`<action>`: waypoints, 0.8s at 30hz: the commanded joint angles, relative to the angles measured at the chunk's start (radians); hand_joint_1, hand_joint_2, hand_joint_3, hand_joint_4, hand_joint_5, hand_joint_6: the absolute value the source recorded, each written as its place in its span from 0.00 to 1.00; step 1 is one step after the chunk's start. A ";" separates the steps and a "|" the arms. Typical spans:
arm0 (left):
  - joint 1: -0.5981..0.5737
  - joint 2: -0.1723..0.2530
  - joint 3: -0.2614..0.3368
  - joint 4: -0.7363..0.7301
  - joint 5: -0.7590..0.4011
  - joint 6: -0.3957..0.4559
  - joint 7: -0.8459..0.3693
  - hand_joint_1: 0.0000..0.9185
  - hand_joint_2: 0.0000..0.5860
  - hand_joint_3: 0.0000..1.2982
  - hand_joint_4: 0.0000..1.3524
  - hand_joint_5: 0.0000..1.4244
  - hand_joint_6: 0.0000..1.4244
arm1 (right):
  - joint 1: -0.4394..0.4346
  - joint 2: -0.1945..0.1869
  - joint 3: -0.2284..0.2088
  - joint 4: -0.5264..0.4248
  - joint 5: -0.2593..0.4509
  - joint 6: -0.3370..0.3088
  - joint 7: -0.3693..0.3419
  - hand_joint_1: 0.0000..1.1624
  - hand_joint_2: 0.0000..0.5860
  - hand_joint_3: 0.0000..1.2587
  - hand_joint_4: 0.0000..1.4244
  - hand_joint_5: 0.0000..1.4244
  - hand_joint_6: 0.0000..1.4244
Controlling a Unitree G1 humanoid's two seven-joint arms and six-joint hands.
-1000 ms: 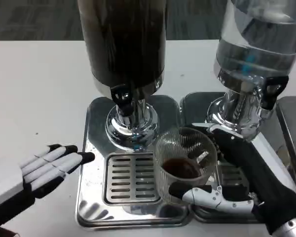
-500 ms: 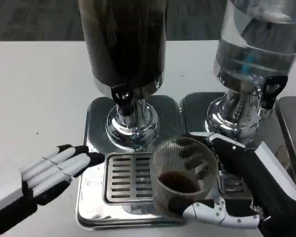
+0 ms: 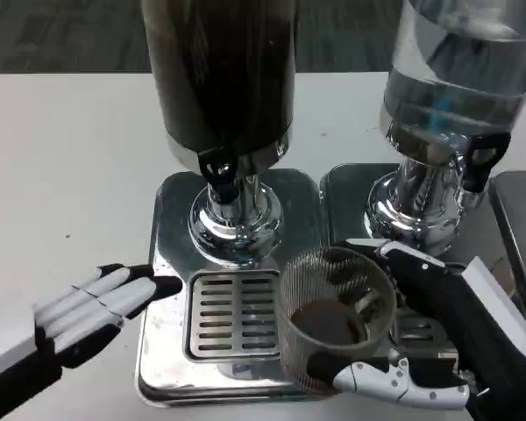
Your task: Grasp the cup under the faucet to collect the drink, then remove the cup.
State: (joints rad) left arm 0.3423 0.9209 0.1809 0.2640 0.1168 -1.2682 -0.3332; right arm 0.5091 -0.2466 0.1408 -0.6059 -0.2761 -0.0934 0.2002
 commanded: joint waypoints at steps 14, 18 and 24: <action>-0.005 0.008 -0.015 -0.009 -0.054 0.020 -0.029 0.00 0.12 0.00 0.00 0.00 0.00 | -0.005 0.012 -0.010 -0.035 0.032 -0.019 -0.009 0.65 0.42 0.36 0.34 0.40 0.42; -0.009 0.009 -0.018 -0.007 -0.058 0.022 -0.033 0.00 0.12 0.00 0.00 0.00 0.00 | -0.006 0.014 -0.010 -0.034 0.033 -0.017 -0.008 0.65 0.42 0.36 0.34 0.40 0.42; -0.012 0.004 -0.016 -0.007 -0.060 0.025 -0.037 0.00 0.12 0.00 0.00 0.00 0.00 | -0.014 0.016 -0.009 -0.029 0.031 -0.016 -0.008 0.65 0.43 0.37 0.34 0.40 0.42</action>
State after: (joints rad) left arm 0.3367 0.9209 0.1722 0.2580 0.0674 -1.2513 -0.3563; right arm 0.5101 -0.2402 0.1371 -0.6060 -0.2733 -0.0934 0.2002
